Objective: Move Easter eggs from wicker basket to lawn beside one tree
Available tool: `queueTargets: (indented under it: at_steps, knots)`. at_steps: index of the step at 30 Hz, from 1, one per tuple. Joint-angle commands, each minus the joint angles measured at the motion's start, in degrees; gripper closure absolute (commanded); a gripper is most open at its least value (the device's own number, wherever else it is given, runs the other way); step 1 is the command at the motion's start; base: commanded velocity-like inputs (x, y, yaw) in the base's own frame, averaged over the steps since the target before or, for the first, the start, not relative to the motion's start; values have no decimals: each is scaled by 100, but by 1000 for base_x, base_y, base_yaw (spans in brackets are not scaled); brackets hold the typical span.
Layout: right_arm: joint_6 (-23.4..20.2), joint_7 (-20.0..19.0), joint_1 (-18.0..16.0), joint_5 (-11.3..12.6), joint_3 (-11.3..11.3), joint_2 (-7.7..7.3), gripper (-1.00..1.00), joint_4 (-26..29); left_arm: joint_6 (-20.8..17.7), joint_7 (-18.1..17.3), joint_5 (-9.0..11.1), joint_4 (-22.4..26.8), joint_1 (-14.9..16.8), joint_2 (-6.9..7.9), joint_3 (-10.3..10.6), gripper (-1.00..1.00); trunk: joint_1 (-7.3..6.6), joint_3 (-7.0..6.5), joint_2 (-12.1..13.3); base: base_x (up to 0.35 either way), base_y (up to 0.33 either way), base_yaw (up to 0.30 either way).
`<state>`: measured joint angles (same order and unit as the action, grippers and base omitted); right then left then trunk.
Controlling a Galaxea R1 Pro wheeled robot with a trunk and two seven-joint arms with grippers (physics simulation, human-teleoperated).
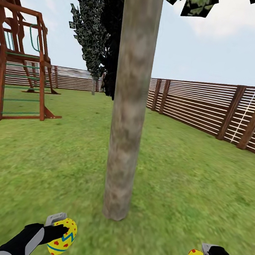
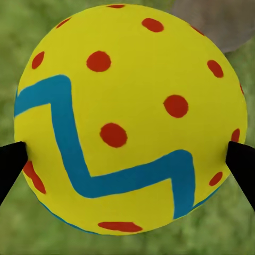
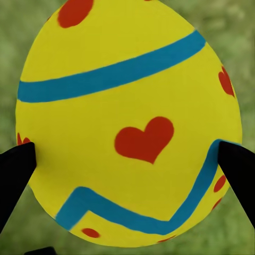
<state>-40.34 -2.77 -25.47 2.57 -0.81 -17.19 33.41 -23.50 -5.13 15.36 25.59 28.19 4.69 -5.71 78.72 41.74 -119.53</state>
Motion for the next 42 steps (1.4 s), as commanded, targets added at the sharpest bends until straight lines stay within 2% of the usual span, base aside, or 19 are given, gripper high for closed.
queueTargets:
  at_steps: [1, 42]
  knots:
    - [-26, -4, -2, 24, -11, -4, 100, 8, -41, -32, 12, 8, 2, -8, -35, 100, 22, 25, -44, 0, 0, 0]
    - [-22, -4, -2, 24, -15, 14, 100, 6, -41, -24, 14, 7, 2, -47, -26, 100, 922, 761, -1689, 0, 0, 0]
